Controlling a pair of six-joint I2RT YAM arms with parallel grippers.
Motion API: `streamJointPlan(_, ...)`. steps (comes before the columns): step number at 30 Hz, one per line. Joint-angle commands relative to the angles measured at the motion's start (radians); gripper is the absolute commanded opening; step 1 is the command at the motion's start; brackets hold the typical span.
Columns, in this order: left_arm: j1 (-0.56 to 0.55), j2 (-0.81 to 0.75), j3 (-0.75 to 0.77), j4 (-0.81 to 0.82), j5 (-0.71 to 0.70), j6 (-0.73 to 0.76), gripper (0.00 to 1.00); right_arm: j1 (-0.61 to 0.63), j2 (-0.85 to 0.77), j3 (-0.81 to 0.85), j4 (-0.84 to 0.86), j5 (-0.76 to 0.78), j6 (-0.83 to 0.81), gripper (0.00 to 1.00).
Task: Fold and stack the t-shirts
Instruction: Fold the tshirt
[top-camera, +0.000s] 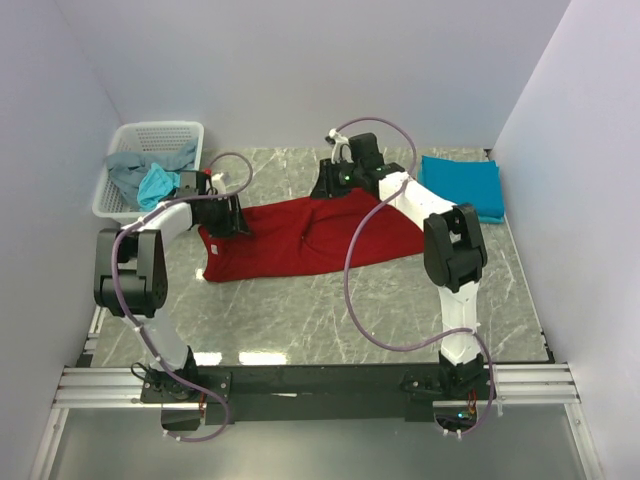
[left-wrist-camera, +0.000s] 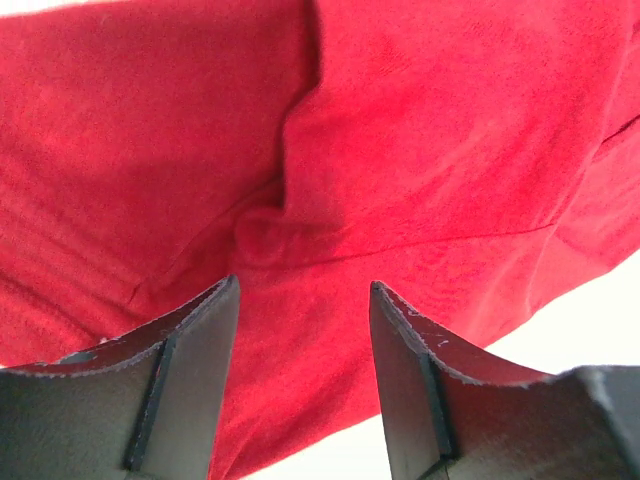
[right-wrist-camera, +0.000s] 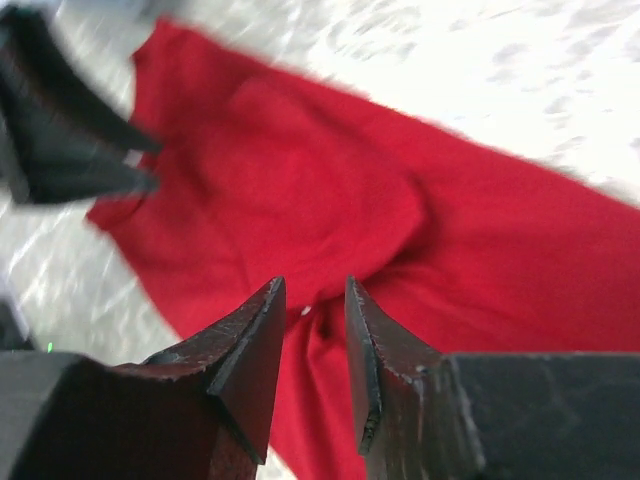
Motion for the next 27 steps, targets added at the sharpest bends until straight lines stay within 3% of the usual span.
streamJointPlan(1, -0.013, 0.012, 0.054, -0.022, -0.004, 0.045, 0.60, 0.000, -0.022, 0.021, -0.114, -0.165, -0.127, 0.38)
streamJointPlan(10, -0.027, -0.098, -0.040, -0.064, -0.052, 0.032, 0.60, 0.002, 0.008, 0.032, -0.210, -0.275, -0.222, 0.41)
streamJointPlan(14, -0.030, -0.146, -0.083, -0.068, -0.079, 0.021, 0.56, 0.003, -0.017, 0.032, -0.262, -0.286, -0.294, 0.78)
streamJointPlan(15, -0.031, -0.170, -0.089, -0.070, -0.088, 0.021, 0.55, 0.005, -0.025, 0.024, -0.276, -0.283, -0.337, 0.84)
streamJointPlan(17, -0.033, -0.212, -0.122, -0.065, -0.101, 0.013, 0.54, 0.008, -0.072, 0.012, -0.315, -0.242, -0.395, 0.85)
streamJointPlan(20, -0.031, -0.341, -0.191, -0.035, -0.162, -0.028, 0.55, 0.006, -0.203, -0.058, -0.331, -0.139, -0.536, 0.86)
streamJointPlan(22, -0.030, -0.451, -0.234, -0.012, -0.229, -0.086, 0.54, 0.008, -0.309, -0.207, -0.224, -0.056, -0.630, 0.86)
streamJointPlan(23, -0.022, -0.488, -0.291, 0.022, -0.240, -0.167, 0.54, 0.006, -0.425, -0.273, -0.170, 0.007, -0.664, 0.87)
streamJointPlan(26, -0.004, -0.635, -0.420, 0.065, -0.278, -0.360, 0.55, -0.008, -0.572, -0.512, 0.005, 0.050, -0.709, 0.90)
streamJointPlan(27, -0.002, -0.695, -0.452, 0.088, -0.286, -0.399, 0.55, -0.033, -0.578, -0.508, -0.051, -0.011, -0.718, 0.94)
